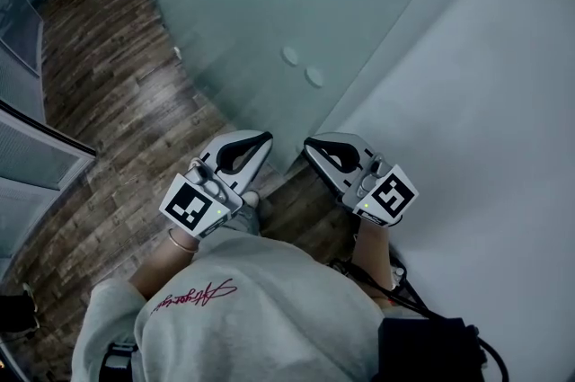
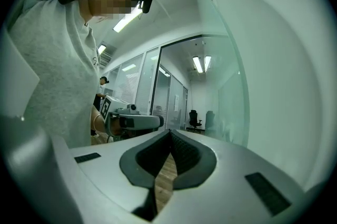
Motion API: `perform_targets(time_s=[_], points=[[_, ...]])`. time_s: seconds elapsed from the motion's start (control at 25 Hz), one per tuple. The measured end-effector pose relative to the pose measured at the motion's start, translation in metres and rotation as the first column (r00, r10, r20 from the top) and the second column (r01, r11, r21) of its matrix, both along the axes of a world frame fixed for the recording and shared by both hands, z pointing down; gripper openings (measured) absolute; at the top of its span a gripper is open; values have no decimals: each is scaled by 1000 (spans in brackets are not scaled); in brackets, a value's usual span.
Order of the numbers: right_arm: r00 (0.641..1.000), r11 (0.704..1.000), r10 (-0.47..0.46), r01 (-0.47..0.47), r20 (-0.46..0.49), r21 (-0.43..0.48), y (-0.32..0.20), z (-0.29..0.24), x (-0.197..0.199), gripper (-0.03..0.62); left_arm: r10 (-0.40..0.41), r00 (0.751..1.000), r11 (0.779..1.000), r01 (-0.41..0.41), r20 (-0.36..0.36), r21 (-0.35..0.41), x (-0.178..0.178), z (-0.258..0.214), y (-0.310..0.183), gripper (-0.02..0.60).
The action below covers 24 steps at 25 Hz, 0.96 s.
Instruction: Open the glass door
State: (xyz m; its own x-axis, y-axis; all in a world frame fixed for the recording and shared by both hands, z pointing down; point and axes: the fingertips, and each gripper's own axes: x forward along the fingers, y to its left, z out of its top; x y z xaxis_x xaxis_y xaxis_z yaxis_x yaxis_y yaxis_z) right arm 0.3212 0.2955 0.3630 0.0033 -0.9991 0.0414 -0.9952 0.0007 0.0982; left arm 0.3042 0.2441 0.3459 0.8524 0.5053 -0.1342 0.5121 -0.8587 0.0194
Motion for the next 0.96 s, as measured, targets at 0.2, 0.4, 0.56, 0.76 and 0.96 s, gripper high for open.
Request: perform_targets(time_s=[0.2,0.4,0.56,0.76,0.96], points=[[1000,1000,-19,19,5,2,-4,-5,-12,17,-9,1000,1000,9,-3,-1,-6,-5,-1,12],[1000,1000,-19,19,5,11,-6,1,-12,17,-5,1000,1000,5,0,10,-6,2,0,12],[1000,1000,-15,15,-1,27,-4,-6,-18,17,-4,1000,1000,4,2,12,-11,-2,2,12],[1000,999,-28,28,13,16,-6,1,-23,17,3,1000,1000,-3,-14,0,-14,-5,1,12],[999,998,-31,29,37,49,-10,-4,-34,17,-11,1000,1000,11,7,9,-24,2,-6,12]])
